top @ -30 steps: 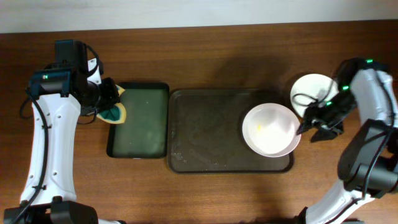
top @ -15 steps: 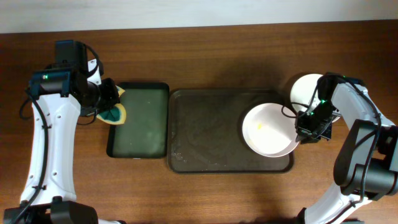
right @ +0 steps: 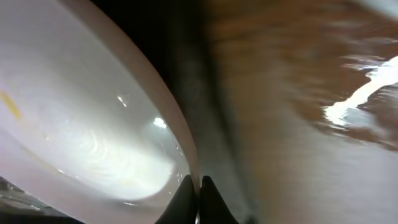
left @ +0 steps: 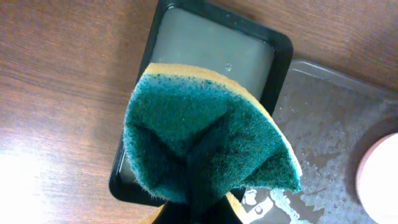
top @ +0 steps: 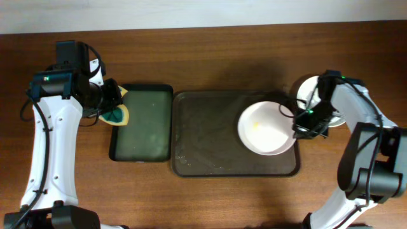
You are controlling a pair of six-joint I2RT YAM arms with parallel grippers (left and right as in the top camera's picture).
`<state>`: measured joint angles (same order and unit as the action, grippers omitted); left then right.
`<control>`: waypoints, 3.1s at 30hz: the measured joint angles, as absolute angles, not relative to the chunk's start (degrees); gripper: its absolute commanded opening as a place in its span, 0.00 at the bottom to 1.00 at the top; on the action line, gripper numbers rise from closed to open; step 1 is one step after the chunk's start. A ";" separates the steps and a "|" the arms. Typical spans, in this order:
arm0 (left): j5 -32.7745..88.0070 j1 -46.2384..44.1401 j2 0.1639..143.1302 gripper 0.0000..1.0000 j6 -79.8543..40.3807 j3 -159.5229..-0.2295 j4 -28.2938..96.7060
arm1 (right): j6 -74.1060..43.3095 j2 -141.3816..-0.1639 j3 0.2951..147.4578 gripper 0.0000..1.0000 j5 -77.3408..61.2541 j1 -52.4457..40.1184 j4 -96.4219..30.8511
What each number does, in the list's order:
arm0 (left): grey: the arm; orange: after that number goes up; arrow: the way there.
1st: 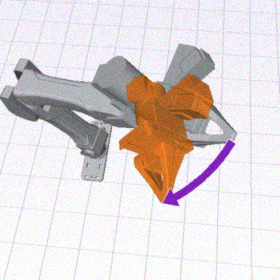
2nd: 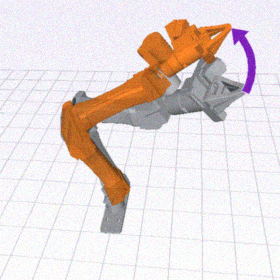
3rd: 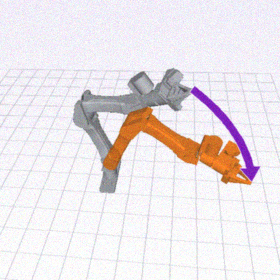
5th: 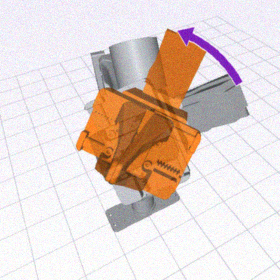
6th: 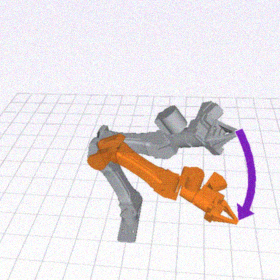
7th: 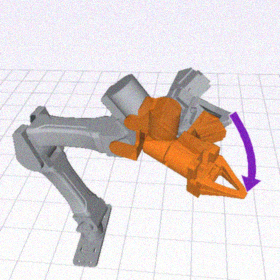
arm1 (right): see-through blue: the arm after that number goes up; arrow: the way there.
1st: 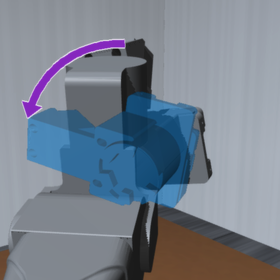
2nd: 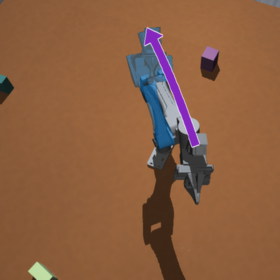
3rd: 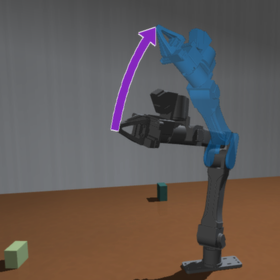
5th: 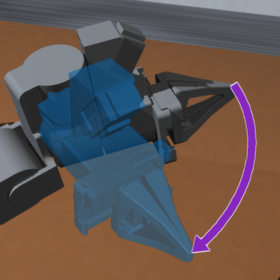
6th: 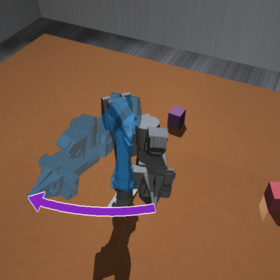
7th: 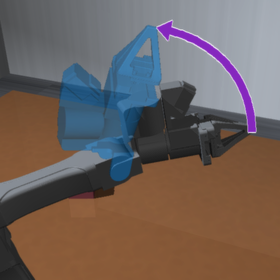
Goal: Clean dirty plates on tray and stack at the side
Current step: 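Move the right gripper to the second white plate rim and grip it, then carry the sponge with the left gripper over the second white plate, then scrub the second white plate with the sponge while the right gripper holds it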
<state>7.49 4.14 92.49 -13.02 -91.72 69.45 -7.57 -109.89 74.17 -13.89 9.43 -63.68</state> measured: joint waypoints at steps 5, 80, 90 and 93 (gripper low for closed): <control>7.33 -1.02 92.49 0.00 -12.99 -91.72 66.96 | -10.72 -109.89 74.13 0.04 -15.14 -1.69 -60.40; 3.51 -36.38 124.46 0.00 -19.44 -90.06 39.97 | -10.74 -109.56 67.42 0.04 -24.18 -6.96 -42.98; 45.06 -33.47 129.14 0.00 -14.28 -92.38 37.95 | -10.90 -108.79 64.99 0.04 -22.59 -6.63 -39.97; 47.72 -31.62 128.97 0.00 -13.93 -96.36 41.54 | -10.98 -108.77 64.75 0.04 -22.79 -6.63 -39.48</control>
